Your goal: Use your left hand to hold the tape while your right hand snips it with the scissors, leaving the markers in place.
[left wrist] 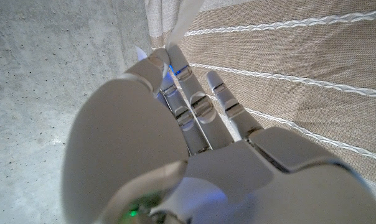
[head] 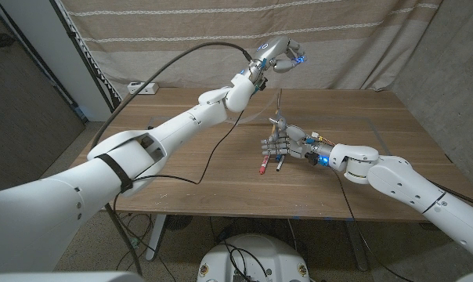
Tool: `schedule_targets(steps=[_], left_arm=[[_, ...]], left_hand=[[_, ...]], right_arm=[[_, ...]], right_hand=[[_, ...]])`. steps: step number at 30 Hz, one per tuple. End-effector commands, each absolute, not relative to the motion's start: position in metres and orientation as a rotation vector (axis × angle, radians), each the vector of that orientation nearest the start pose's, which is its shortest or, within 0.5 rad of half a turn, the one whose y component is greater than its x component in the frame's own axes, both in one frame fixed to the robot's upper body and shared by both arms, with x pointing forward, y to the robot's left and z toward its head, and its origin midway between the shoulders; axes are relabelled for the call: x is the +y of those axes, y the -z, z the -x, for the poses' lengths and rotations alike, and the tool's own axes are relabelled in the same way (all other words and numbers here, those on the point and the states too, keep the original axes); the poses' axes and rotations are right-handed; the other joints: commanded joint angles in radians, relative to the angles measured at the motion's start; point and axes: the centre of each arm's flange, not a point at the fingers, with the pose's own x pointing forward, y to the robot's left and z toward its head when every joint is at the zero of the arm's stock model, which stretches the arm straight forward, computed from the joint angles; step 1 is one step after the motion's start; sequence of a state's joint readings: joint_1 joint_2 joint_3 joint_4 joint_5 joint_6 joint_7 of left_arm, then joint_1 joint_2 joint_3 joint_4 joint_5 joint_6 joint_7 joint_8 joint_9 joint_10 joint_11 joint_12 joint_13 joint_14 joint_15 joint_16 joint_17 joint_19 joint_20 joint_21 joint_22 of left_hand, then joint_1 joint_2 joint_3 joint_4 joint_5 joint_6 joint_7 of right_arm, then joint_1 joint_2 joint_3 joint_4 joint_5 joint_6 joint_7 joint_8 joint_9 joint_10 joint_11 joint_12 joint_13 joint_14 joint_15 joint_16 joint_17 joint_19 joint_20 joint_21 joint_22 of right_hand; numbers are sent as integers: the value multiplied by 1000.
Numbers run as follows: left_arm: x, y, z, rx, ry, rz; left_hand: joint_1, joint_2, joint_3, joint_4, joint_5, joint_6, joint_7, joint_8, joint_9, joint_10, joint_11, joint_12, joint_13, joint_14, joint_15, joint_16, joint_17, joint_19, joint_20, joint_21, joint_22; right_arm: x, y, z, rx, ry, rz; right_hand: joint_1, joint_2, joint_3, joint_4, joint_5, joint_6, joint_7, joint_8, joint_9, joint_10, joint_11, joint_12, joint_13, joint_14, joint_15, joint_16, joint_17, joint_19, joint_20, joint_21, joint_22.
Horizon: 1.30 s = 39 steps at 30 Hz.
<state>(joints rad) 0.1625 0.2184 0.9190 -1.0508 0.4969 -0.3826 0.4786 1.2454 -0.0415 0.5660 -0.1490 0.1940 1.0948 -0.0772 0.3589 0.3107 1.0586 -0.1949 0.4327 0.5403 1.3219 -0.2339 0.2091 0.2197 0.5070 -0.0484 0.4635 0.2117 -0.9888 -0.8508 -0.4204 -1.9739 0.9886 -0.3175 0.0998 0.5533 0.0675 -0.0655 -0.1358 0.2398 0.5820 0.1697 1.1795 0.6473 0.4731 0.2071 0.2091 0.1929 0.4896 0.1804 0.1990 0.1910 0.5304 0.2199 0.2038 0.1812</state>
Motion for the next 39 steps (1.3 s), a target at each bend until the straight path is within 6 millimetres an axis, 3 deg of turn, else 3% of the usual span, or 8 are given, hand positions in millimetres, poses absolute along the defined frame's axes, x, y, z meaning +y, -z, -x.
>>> schedule_targets(steps=[1, 27, 39], left_arm=[[-13, -191, -592, -1448, 86, -1048], [-9, -185, -578, -1540, -3, -1125], [-7, -183, -583, -1497, 41, -1101]], left_hand=[[8, 8, 0, 1, 2, 5, -5, 5, 2, 4, -4, 3, 1, 13, -7, 4, 80, -3, -132, 8, 1], [8, 8, -2, 1, 2, 7, -9, 7, 1, 6, -4, 3, 2, 14, -7, 4, 81, -7, -132, 13, 1], [8, 8, -3, 0, 3, 6, -9, 8, 0, 7, -4, 3, 3, 15, -7, 4, 82, -9, -132, 15, 1]], right_arm=[[-185, 42, -540, -169, -706, 85], [-185, 44, -539, -141, -685, 93], [-185, 43, -539, -142, -666, 106]], right_hand=[[5, -10, -8, -2, 10, -10, 38, -6, -1, -10, 3, -2, 3, 1, -1, -3, 1, 11, -1, -1, 4], [14, -14, -8, -3, 18, -18, 37, -4, 11, -18, 11, -3, 3, 0, 3, -4, 0, 14, -1, -1, 3], [23, -9, -3, -3, 22, -12, 37, 4, 23, -15, 11, 0, 4, 5, 3, -2, 0, 15, -1, -2, 3]])
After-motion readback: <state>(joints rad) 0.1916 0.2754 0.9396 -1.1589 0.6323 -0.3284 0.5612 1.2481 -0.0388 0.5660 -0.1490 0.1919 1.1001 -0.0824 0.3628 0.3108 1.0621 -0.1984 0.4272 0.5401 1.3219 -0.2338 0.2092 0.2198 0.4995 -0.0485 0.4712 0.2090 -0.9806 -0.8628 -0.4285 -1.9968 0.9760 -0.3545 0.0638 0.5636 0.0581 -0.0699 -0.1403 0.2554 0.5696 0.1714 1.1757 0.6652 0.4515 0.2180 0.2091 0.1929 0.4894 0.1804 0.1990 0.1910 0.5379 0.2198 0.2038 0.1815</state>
